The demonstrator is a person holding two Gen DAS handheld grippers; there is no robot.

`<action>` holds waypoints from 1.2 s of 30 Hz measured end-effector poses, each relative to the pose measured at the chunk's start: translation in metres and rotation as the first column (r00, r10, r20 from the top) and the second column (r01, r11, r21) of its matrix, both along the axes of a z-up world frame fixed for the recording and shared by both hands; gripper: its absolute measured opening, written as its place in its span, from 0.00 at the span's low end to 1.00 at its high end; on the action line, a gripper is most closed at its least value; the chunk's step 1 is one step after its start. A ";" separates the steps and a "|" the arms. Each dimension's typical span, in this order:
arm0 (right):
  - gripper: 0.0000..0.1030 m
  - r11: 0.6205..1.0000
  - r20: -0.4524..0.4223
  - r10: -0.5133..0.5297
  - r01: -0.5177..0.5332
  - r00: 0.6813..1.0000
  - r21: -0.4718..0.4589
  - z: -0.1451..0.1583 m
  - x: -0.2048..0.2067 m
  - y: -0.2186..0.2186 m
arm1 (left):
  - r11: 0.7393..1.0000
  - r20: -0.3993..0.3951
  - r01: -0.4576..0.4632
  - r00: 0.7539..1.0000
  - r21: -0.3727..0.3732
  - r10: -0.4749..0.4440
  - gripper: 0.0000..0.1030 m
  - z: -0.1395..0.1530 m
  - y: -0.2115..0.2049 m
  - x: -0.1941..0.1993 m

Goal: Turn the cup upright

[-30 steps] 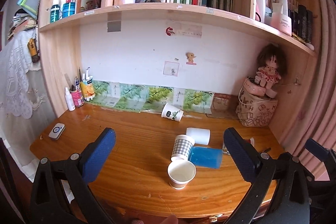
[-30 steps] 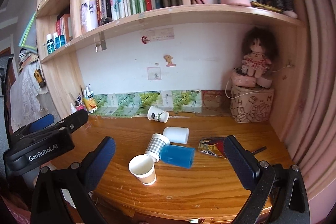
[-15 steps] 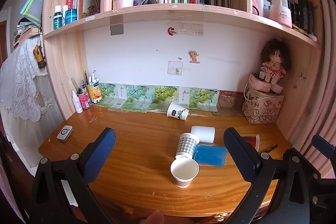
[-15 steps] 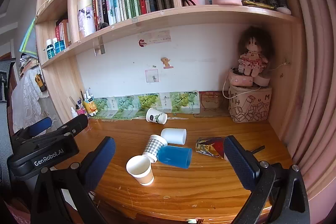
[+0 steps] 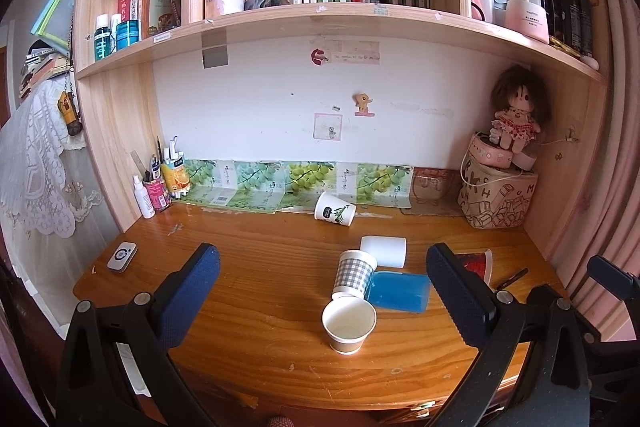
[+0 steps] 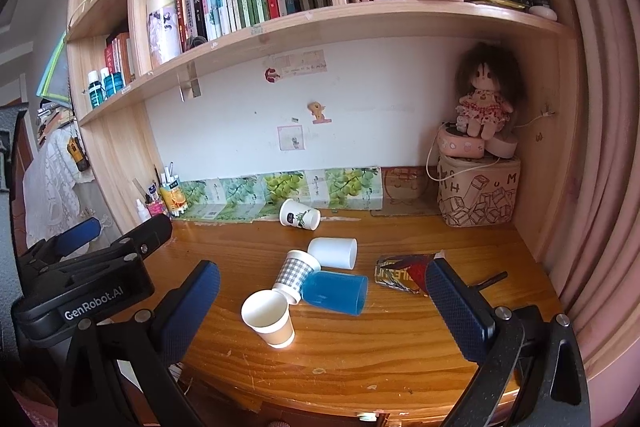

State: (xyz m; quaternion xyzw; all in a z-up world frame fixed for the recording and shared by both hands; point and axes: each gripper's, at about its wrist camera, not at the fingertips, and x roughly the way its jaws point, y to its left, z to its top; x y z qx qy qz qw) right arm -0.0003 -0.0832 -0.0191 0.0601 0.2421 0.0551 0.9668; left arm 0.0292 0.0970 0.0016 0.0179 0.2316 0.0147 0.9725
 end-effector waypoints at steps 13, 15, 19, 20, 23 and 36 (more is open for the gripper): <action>1.00 1.000 -0.004 -0.002 0.002 1.000 0.004 -0.001 -0.001 0.001 | 1.000 0.003 0.026 1.000 0.013 -0.026 1.00 0.001 -0.001 -0.001; 1.00 1.000 -0.005 0.001 -0.001 1.000 0.005 -0.001 -0.001 0.001 | 0.999 0.002 0.030 1.000 0.014 -0.030 1.00 0.001 -0.001 -0.001; 1.00 1.000 -0.007 -0.002 0.002 1.000 0.007 -0.001 -0.001 0.002 | 0.999 0.000 0.033 0.999 0.012 -0.033 1.00 0.001 -0.001 -0.001; 1.00 1.000 -0.007 -0.003 0.003 1.000 0.007 0.000 -0.002 0.002 | 0.999 0.000 0.035 0.999 0.012 -0.035 1.00 0.001 -0.001 -0.001; 1.00 1.000 -0.008 -0.002 0.002 1.000 0.007 -0.001 -0.001 0.002 | 0.999 -0.004 0.041 0.999 0.012 -0.041 1.00 0.000 -0.002 -0.002; 1.00 1.000 -0.015 -0.009 0.009 1.000 0.010 -0.003 -0.006 0.004 | 0.999 -0.012 0.048 0.999 0.008 -0.048 1.00 -0.004 0.001 -0.008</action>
